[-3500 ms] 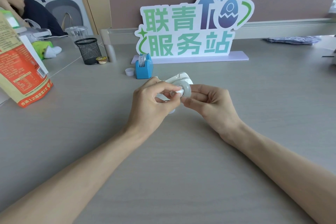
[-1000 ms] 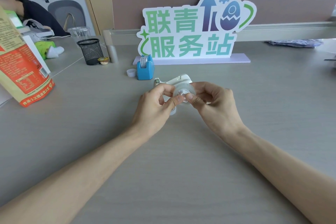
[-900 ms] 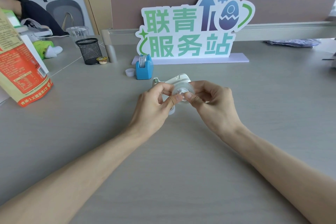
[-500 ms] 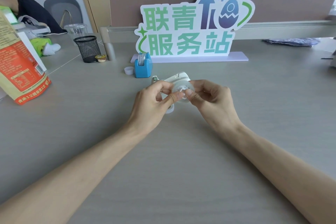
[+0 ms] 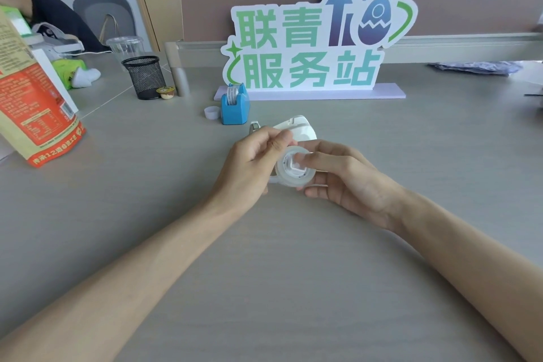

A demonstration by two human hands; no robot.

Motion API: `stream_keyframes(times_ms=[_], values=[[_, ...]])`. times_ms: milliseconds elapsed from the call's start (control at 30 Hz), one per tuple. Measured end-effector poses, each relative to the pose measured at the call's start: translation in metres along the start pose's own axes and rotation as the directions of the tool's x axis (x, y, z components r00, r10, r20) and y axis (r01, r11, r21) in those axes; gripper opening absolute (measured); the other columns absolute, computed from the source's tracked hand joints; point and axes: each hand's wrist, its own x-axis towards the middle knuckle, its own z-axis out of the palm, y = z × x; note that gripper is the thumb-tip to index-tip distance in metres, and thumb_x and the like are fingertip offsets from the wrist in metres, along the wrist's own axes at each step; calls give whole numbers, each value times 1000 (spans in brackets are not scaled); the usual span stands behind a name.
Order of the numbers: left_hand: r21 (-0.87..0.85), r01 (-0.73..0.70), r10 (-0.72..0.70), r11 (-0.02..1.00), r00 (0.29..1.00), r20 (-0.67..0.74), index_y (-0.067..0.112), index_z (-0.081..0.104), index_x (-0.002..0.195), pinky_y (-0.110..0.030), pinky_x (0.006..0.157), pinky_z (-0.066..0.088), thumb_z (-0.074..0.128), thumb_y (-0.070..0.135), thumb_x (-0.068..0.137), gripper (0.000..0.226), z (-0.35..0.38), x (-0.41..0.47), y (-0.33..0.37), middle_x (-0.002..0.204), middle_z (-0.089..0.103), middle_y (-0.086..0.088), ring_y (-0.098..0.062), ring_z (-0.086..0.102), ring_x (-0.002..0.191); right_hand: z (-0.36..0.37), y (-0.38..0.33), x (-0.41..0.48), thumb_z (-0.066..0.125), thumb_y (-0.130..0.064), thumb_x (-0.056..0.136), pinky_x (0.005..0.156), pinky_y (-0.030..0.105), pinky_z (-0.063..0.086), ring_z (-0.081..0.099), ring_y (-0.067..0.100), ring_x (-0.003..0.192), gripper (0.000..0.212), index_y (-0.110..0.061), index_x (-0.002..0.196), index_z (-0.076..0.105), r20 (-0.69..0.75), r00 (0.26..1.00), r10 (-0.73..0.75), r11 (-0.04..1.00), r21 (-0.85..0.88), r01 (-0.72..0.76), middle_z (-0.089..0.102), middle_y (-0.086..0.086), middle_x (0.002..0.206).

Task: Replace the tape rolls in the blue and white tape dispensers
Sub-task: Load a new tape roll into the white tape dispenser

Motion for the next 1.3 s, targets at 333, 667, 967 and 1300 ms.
stream_keyframes(times_ms=[333,667,967,1300], values=[[248,-289,310,925,949,-51,22,63,109,-35,54,55,77,30,78,35,-1,-5,-1,102,58,15,-10,60,87,-10,-5,2,63,-29,90,75,27,50,63,11,68,25,-12,107,71,-134,991,9,962,272,28,69,4,87],[144,-206,227,968,962,-153,14,70,85,-26,44,51,76,14,78,9,-2,0,-2,95,68,4,-8,61,79,-5,1,4,63,-28,92,72,29,53,68,16,70,26,-17,116,62,-270,959,-81,987,114,115,71,5,91],[41,-1,9,999,981,-192,16,67,92,-33,43,52,57,20,95,11,-7,5,-3,73,63,-4,-13,61,62,-1,4,1,43,13,87,68,29,54,68,21,79,41,-16,110,62,-239,887,-395,919,-82,387,73,10,90],[82,-21,38,996,976,-213,30,62,84,-30,49,46,64,33,87,5,-1,11,-10,72,61,-1,-10,56,63,-5,15,19,63,-12,93,69,31,57,72,12,76,17,-22,106,61,-291,739,-608,764,-470,443,73,0,79]])
